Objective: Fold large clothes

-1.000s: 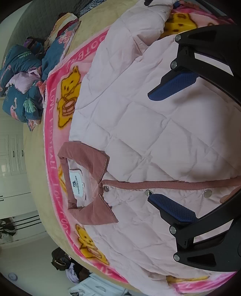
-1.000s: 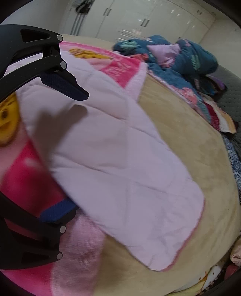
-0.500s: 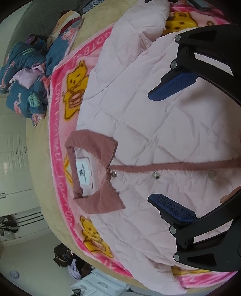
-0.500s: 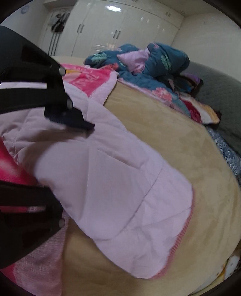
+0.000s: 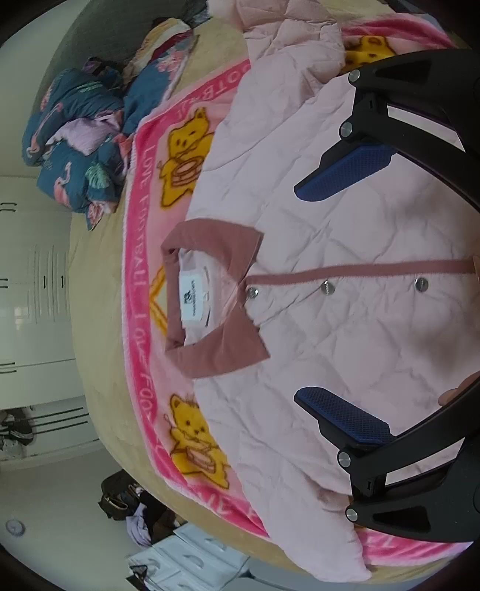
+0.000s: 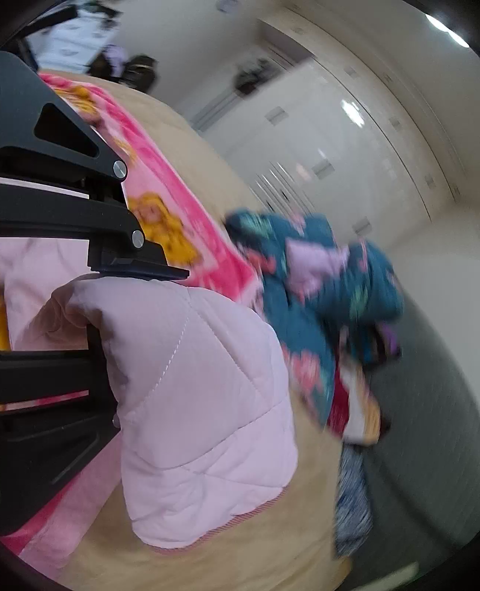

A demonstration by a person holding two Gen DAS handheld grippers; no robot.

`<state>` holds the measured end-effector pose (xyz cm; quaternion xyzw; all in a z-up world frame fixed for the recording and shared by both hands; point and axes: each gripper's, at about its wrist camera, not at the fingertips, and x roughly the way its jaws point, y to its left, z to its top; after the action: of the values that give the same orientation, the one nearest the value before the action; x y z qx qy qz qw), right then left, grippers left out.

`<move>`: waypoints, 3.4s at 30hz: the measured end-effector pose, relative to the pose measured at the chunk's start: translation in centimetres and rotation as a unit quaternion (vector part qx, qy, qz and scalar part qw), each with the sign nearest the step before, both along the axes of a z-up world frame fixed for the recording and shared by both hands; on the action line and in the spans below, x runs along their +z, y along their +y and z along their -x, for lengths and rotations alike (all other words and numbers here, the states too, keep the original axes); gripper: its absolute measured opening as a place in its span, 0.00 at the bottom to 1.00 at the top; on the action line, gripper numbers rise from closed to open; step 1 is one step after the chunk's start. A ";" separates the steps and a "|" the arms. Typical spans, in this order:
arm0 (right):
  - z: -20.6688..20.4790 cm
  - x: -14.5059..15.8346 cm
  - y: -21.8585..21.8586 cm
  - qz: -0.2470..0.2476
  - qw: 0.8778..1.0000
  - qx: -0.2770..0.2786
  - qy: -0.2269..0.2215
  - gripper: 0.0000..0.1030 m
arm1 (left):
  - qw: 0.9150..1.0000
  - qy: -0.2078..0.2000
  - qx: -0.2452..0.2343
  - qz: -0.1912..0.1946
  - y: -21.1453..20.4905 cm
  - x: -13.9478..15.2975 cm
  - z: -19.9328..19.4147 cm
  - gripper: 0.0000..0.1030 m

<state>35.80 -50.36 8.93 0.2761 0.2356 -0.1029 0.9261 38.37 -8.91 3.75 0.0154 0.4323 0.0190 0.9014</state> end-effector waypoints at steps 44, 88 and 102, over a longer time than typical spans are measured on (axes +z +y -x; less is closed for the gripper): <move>-3.2 -8.1 26.7 -0.140 0.954 0.249 0.085 0.28 | 0.978 0.047 0.034 0.200 12.6 -1.5 0.6 0.92; 5.3 -6.5 27.4 0.089 0.941 0.311 0.102 0.61 | 0.947 0.126 0.061 0.288 15.4 -10.1 3.8 0.65; 7.5 -5.8 20.3 0.060 0.968 0.225 0.095 0.61 | 0.972 -0.014 -0.024 0.233 13.7 1.9 2.7 0.05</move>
<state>28.30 -30.02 3.16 0.1491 0.3717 0.0685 0.9137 35.68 4.78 5.67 -0.1847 0.4119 -0.1031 0.8863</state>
